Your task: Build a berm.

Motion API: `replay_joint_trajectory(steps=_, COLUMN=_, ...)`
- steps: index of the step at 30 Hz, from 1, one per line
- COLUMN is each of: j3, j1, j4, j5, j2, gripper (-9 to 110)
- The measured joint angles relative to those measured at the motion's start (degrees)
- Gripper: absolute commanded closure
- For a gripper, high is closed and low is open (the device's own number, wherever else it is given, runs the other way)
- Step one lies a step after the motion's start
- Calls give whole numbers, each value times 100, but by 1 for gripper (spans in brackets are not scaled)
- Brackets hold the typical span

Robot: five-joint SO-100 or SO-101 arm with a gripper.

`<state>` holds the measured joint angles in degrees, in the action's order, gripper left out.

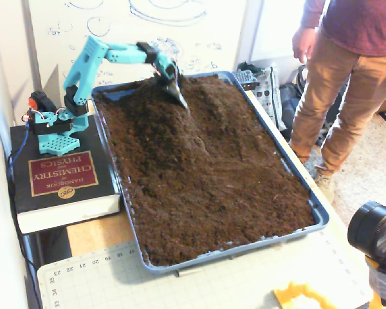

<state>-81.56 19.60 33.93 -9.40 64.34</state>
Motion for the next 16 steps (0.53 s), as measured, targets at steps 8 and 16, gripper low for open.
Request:
replay_joint_trajectory(steps=8, j3=-501, j1=26, j4=686, j5=0, j2=1143, gripper=101)
replay_joint_trajectory(steps=16, j3=-1485, j1=26, j4=2382, j5=0, j2=2558, gripper=101)
